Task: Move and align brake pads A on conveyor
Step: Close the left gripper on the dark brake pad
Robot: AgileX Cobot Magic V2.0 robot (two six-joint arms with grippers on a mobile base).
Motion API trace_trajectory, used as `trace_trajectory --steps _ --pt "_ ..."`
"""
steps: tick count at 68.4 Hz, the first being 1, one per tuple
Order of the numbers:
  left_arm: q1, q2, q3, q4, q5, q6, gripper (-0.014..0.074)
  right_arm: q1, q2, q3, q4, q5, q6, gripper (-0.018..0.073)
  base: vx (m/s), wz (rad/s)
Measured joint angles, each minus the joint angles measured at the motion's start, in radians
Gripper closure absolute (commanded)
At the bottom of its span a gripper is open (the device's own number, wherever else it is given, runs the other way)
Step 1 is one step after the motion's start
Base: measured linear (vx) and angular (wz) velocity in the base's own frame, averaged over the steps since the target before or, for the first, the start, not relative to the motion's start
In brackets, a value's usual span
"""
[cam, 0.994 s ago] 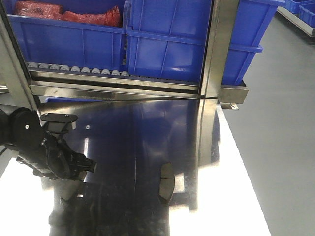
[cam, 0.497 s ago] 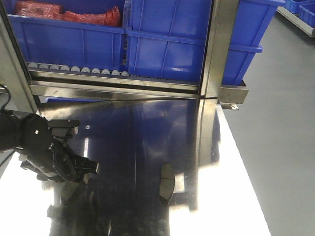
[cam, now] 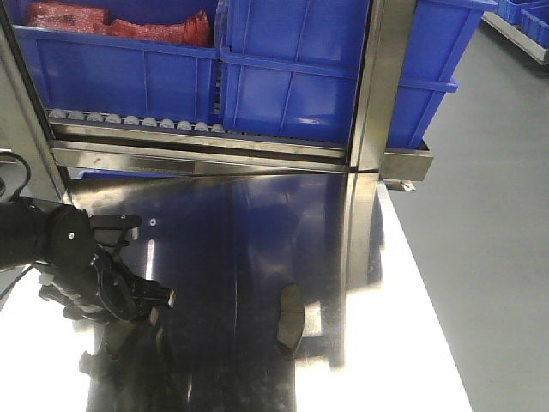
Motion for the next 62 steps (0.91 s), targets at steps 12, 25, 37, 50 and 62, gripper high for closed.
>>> trace_trajectory --steps 12,25,37,50,62 --pt "0.000 0.022 -0.026 0.004 0.008 -0.001 0.0091 0.000 0.000 0.000 0.000 0.000 0.000 0.0127 0.00 0.00" --pt "0.000 0.048 -0.069 0.022 0.056 -0.003 0.0118 0.000 0.000 0.000 0.000 0.000 0.000 0.0127 0.00 0.00" --pt "0.000 0.060 -0.080 0.044 0.075 -0.015 0.0157 0.000 0.000 0.000 0.000 0.000 0.000 0.0127 0.00 0.00" --pt "0.000 0.070 -0.089 0.060 0.092 -0.019 0.0242 0.000 0.000 0.000 0.000 0.000 0.000 0.0127 0.00 0.00" --pt "0.000 0.071 -0.090 0.069 0.100 -0.018 0.0493 0.000 0.000 0.000 0.000 0.000 0.000 0.0127 0.00 0.00"
